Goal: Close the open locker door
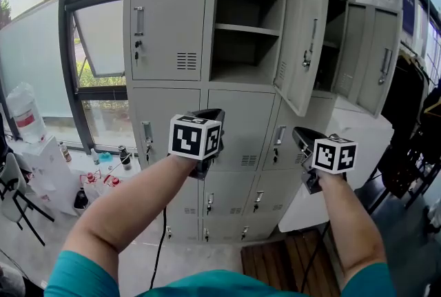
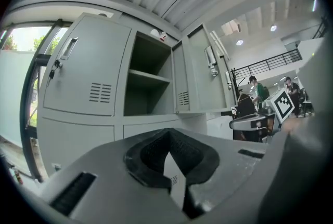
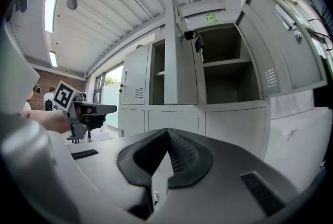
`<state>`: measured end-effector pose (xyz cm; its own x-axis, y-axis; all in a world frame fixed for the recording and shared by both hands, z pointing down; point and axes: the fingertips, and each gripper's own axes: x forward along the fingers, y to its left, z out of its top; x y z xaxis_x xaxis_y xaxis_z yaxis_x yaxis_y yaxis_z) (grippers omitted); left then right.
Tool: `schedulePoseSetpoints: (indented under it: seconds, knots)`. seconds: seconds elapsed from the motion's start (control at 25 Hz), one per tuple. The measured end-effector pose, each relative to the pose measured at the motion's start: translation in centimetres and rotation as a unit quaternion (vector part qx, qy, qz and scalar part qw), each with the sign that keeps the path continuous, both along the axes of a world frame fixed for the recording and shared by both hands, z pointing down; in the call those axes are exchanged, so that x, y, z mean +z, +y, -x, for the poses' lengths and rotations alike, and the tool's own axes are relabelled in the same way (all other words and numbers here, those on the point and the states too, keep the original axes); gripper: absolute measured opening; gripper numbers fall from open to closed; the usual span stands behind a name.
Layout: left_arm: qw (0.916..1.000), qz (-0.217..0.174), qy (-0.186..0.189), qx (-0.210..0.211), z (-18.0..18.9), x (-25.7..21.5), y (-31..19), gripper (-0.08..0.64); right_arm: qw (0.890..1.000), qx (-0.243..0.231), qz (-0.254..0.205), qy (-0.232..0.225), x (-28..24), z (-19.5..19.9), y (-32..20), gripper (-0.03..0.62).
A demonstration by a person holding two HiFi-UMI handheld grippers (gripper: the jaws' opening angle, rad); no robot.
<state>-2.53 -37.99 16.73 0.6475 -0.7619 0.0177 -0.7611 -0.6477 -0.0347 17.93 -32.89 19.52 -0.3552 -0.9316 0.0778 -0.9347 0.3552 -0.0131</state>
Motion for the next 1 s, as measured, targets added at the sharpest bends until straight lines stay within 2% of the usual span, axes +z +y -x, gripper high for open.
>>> schedulePoseSetpoints:
  seconds: [0.2,0.48,0.8,1.0]
  knots:
    - [0.9988,-0.024,0.001,0.042,-4.7,-4.0,2.5,0.000,1.000,0.006,-0.011,0.004,-1.8,-1.5,1.7,-0.009]
    - [0.9934,-0.040,-0.007,0.107,-12.8,-6.7,6.3,0.000,1.000,0.023,-0.013,0.001,-2.1,-4.2,3.7,-0.009]
    - [0.9886,-0.047,-0.019,0.142,-18.9,-7.2,8.3,0.000,0.997,0.071,-0.009,-0.002,-1.5,-9.6,6.7,-0.009]
    - [0.9841,-0.068,-0.041,0.159,-21.6,-7.2,10.1,0.002,0.995,0.103,-0.005,-0.006,-0.8,-13.0,8.7,-0.009]
